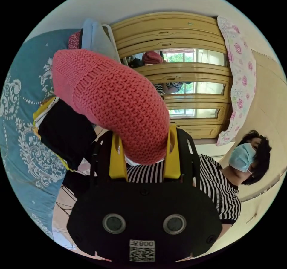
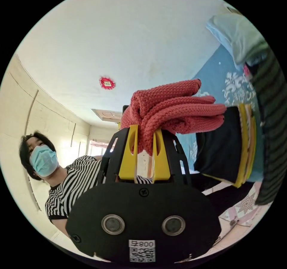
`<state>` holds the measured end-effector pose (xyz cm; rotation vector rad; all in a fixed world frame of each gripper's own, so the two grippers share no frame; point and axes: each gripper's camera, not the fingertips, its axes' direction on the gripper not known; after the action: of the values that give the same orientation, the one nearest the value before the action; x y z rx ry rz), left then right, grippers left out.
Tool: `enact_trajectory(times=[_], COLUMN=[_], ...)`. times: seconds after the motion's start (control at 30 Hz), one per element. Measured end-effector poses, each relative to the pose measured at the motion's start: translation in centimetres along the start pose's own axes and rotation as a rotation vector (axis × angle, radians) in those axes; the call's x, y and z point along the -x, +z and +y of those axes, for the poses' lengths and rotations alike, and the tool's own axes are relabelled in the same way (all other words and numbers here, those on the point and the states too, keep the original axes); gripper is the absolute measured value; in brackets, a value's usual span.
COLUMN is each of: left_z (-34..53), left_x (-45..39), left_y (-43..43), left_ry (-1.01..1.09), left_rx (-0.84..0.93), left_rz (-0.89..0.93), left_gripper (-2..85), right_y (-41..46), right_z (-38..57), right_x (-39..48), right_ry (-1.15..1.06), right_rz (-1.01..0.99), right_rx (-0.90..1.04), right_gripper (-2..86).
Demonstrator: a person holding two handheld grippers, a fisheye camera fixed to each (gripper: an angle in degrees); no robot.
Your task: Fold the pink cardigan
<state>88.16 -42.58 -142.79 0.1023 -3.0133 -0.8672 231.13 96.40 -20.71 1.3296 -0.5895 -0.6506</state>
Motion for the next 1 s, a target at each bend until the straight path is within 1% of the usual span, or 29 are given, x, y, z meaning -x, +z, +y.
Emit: enact_trajectory(times=[0.07,0.1,0.17,0.2,0.27,0.3,0.37,0.5,0.6,0.67,0.7,0.77,0.83,0.9,0.93,1.0], left_z=[-6.2,-7.7,-14.3,-15.9,-22.5,-24.0,-29.9,-37.5,-42.7,-45.8,-46.4,-47.7,-47.9,-48.3,-48.7,-49.2], left_x=[1.4,1.8,2.6,2.6,2.2,2.1,2.3,5.9,13.5,22.4,24.8,34.4,38.2,39.9,40.3,40.3], left_y=[2.2,2.7,4.6,5.1,6.8,7.2,9.1,13.1,18.3,23.3,24.7,29.8,32.4,34.2,35.2,36.3], left_ry=[0.046,0.058,0.117,0.134,0.220,0.241,0.323,0.367,0.291,0.133,0.077,-0.204,-0.253,-0.219,-0.187,-0.158], left_rx=[-0.033,-0.049,-0.116,-0.138,-0.224,-0.250,-0.317,-0.395,-0.428,-0.417,-0.403,-0.336,-0.304,-0.306,-0.292,-0.283], left_rz=[-0.013,-0.014,-0.025,-0.032,-0.050,-0.050,-0.054,-0.066,-0.085,-0.105,-0.116,-0.175,-0.204,-0.133,-0.115,-0.142], left_gripper=[21.6,21.6,21.5,21.6,21.6,21.7,21.8,22.1,22.1,21.3,20.9,19.4,18.9,18.6,18.4,18.0], right_y=[-4.3,-5.5,-10.1,-11.3,-15.8,-16.8,-20.6,-24.7,-27.0,-28.2,-28.5,-29.3,-30.2,-31.4,-32.2,-32.7], right_z=[-6.5,-8.3,-15.9,-17.9,-25.1,-26.7,-32.7,-40.2,-45.0,-47.8,-48.3,-49.2,-49.2,-49.3,-49.3,-49.0], right_x=[0.7,1.0,2.8,3.4,6.7,7.5,10.6,10.9,5.4,-2.2,-4.3,-11.3,-13.0,-12.3,-10.9,-8.2], right_ry=[-0.069,-0.090,-0.193,-0.218,-0.331,-0.356,-0.447,-0.485,-0.382,-0.202,-0.148,0.055,0.072,0.026,-0.022,-0.113], right_rz=[0.026,0.033,0.070,0.079,0.149,0.169,0.261,0.412,0.493,0.547,0.553,0.614,0.599,0.595,0.633,0.700], right_rx=[0.008,0.012,0.041,0.047,0.058,0.058,0.065,0.080,0.092,0.108,0.111,0.149,0.145,0.113,0.074,0.024], right_gripper=[7.3,7.3,7.4,7.4,7.6,7.6,7.8,8.1,8.2,7.9,7.7,7.5,7.1,6.3,5.6,4.0])
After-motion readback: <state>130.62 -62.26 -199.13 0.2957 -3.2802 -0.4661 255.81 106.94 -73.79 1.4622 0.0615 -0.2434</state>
